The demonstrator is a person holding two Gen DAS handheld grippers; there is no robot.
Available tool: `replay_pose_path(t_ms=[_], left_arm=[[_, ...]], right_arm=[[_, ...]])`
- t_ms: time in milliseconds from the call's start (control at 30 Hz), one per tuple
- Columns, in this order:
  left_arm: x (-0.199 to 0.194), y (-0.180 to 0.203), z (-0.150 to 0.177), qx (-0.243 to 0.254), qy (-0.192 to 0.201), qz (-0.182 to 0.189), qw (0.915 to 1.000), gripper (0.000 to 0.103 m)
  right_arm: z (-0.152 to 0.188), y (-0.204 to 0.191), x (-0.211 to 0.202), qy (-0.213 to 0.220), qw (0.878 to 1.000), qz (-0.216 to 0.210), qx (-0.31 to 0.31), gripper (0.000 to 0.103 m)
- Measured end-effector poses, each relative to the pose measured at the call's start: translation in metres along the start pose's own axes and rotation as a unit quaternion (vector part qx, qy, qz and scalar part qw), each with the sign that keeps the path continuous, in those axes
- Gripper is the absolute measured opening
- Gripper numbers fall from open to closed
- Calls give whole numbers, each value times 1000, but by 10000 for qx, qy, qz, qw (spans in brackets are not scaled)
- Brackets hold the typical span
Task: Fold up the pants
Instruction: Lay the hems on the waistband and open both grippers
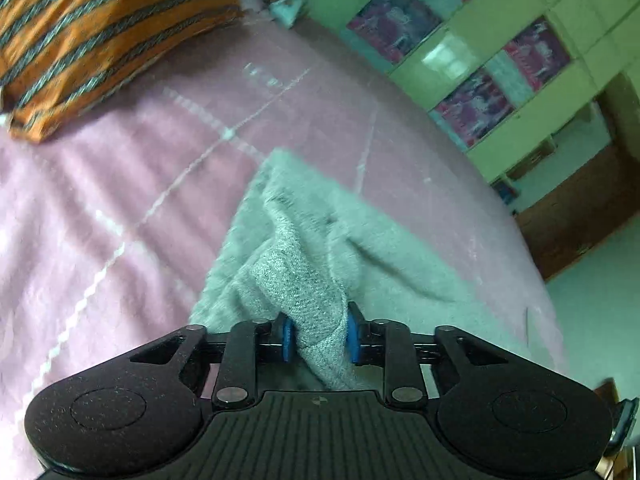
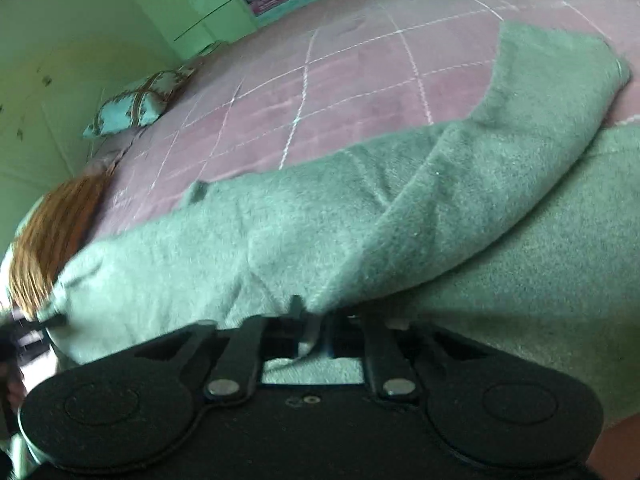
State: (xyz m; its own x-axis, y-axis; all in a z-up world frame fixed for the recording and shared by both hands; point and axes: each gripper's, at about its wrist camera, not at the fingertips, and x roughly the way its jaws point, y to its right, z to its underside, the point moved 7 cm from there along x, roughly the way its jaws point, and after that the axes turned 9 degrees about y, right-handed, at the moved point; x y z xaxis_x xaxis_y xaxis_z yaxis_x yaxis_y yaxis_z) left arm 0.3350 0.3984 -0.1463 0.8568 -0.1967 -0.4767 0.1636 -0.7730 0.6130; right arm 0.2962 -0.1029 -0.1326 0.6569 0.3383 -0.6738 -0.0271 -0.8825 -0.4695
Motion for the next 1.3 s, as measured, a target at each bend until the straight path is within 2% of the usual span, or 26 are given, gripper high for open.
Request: replay_pose_path(t_ms=[67, 133, 200, 267, 300, 333, 367, 433, 600, 667, 733, 767, 833, 900, 1033, 1100, 1167, 1200, 1233, 1267, 1300], left_arm=[[-12, 8, -12, -80, 286, 394, 9988, 23], [-24, 12, -17, 72, 378, 577, 9976, 23], [-24, 0, -7, 329, 54, 305, 9990, 23], [-13, -16, 15, 510, -455, -89, 9976, 23], [-14, -20, 19, 389, -379, -83, 9985, 23], [-16, -22, 18, 164, -278, -74, 9995, 23], [-16, -20, 17, 135, -229, -114, 9996, 23], [-16, -14, 20, 394, -232, -235, 9987, 23], [-26, -4, 18, 530, -217, -254, 9980, 24], [-34, 5, 11, 690, -38, -112, 9975, 24], [-43, 10, 5, 624, 160, 67, 9979, 23], [-45, 10, 7, 716, 159, -13, 9973, 23], [-35, 0, 23, 994, -234, -375, 9941, 23], [-35, -1, 28, 980, -202, -392, 9942, 23], [-39, 1, 25, 967, -180, -385, 9944, 24], [-41, 10, 21, 1118, -24, -319, 9932, 24], [-46, 19, 17, 1291, 202, -211, 9912, 24], [-44, 17, 18, 1369, 172, -317, 9899, 24], [-35, 11, 23, 1402, -32, -476, 9890, 23], [-28, 3, 30, 1339, -221, -522, 9894, 24], [-28, 1, 29, 1193, -186, -497, 9914, 25]], right_arm=[[-10, -14, -24, 332, 9990, -306, -68, 0], [-16, -22, -46, 527, 9973, -444, -261, 0], [-10, -18, -56, 436, 9971, -587, -226, 0], [13, -9, -43, 51, 9984, -457, -329, 0], [26, -4, -29, -225, 9986, -283, -383, 0], [37, 1, -20, -326, 9987, -164, -365, 0], [39, 3, -19, -216, 9992, -185, -278, 0], [37, 2, -19, -105, 9998, -161, -89, 0], [35, -6, -21, -47, 9988, -131, -460, 0], [31, -8, -29, 66, 9986, -197, -479, 0], [24, -11, -50, 304, 9976, -299, -553, 0], [22, -15, -53, 386, 9972, -329, -544, 0], [30, -9, -48, 313, 9980, -294, -472, 0], [47, -3, -30, -80, 9985, -60, -529, 0], [47, -1, -32, 39, 9993, -89, -354, 0], [45, -2, -34, 43, 9991, -129, -398, 0], [40, -6, -47, 285, 9982, -257, -467, 0], [39, -8, -52, 352, 9977, -300, -490, 0], [41, -8, -50, 330, 9977, -305, -498, 0], [47, -4, -45, 184, 9982, -254, -504, 0], [54, 0, -38, 33, 9985, -170, -514, 0]])
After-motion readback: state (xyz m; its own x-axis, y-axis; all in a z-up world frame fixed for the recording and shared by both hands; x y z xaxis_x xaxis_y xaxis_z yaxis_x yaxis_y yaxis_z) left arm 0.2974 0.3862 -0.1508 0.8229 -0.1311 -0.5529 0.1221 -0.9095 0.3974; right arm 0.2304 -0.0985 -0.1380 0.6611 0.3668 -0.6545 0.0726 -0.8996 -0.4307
